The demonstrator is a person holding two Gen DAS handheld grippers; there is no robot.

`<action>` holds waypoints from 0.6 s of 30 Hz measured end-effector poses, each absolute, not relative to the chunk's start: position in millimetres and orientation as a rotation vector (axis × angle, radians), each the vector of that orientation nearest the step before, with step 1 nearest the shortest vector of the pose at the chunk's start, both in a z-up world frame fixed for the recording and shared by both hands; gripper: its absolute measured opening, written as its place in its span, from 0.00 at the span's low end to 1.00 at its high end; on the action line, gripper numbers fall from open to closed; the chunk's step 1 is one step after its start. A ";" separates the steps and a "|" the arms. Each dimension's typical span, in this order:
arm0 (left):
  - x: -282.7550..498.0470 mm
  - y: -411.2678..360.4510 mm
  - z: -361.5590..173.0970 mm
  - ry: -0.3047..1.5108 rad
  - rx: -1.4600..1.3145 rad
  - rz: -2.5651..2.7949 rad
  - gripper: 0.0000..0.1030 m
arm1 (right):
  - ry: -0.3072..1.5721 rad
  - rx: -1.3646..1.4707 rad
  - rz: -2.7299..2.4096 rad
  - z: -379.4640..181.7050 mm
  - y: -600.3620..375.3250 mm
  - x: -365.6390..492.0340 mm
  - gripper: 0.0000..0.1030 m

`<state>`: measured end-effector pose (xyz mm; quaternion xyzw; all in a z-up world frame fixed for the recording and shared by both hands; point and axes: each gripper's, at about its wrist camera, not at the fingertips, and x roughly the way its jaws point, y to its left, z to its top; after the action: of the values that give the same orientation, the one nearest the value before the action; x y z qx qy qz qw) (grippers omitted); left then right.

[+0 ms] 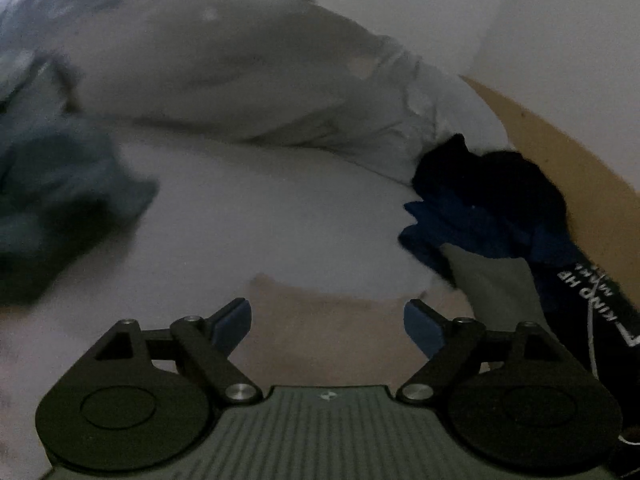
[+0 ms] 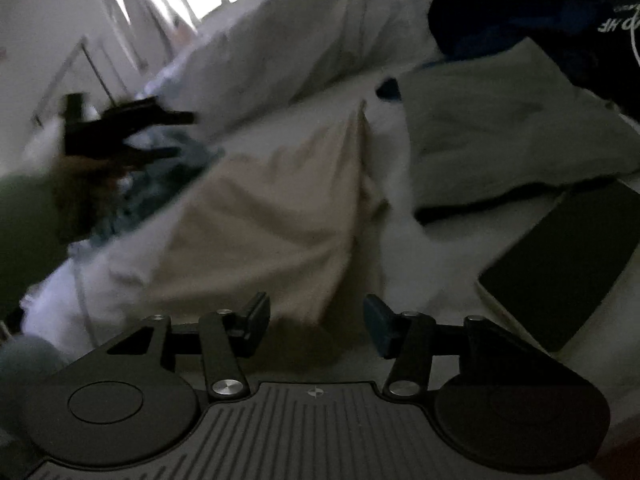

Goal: Fold clothes

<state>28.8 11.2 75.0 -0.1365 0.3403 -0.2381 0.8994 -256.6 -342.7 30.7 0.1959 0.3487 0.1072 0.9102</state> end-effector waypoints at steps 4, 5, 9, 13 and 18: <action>-9.1 46.8 36.0 0.690 -0.405 -0.541 0.86 | 0.789 0.298 0.213 27.9 -319.5 -248.2 0.38; -15.8 52.7 27.3 0.686 -0.432 -0.555 0.86 | 0.802 0.264 0.199 29.1 -313.7 -248.3 0.04; -18.3 62.4 8.1 0.762 -0.466 -0.568 0.86 | 0.854 0.171 0.108 44.4 -291.7 -249.5 0.04; -11.4 64.3 12.2 0.793 -0.471 -0.635 0.86 | 0.932 0.179 0.009 56.8 -290.9 -246.2 0.04; -12.2 66.1 7.6 0.837 -0.436 -0.660 0.86 | 1.079 0.118 -0.234 56.6 -299.9 -245.7 0.08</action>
<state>-12.2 66.1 7.6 -0.2061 0.3958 -0.3122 0.8387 -245.7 -299.9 56.6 0.0561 0.5122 -0.1113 0.8498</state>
